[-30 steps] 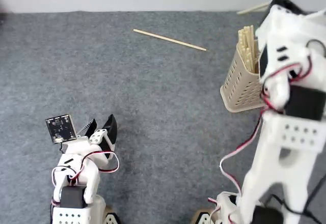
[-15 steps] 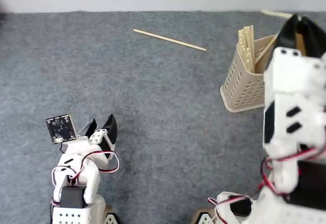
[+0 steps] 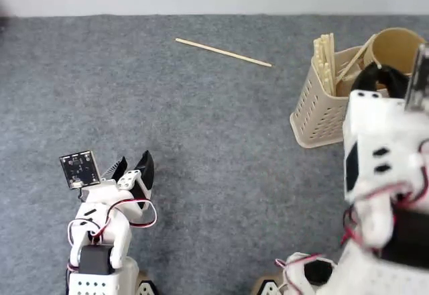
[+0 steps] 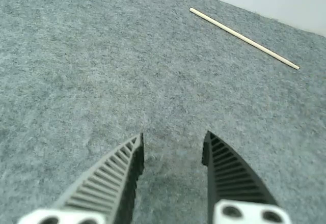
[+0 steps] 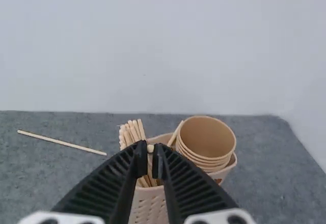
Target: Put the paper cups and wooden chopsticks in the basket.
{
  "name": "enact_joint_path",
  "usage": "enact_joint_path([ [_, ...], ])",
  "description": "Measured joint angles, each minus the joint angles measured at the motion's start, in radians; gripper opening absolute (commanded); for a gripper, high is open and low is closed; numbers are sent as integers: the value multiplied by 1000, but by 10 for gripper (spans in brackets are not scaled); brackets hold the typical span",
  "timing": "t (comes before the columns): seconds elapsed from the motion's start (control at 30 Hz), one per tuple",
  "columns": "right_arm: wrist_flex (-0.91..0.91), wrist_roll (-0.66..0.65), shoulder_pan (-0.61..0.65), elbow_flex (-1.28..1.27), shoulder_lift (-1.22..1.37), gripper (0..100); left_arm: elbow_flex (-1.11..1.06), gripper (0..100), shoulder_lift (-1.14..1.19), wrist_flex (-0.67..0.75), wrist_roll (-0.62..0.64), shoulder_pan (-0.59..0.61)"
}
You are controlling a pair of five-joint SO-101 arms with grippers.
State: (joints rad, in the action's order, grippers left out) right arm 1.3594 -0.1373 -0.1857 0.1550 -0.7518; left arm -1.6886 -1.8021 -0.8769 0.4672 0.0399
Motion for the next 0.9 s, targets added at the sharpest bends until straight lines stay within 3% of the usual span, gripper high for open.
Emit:
enact_joint_path([
  [0.23,0,0,-12,-5,66,220,0,188,0,0,0,0],
  [0.5,-12,0,74,-5,26,182,0,188,0,0,0,0],
  [0.77,-63,0,345,-5,23,186,0,188,0,0,0,0],
  [0.9,-69,0,450,-5,149,186,0,188,0,0,0,0],
])
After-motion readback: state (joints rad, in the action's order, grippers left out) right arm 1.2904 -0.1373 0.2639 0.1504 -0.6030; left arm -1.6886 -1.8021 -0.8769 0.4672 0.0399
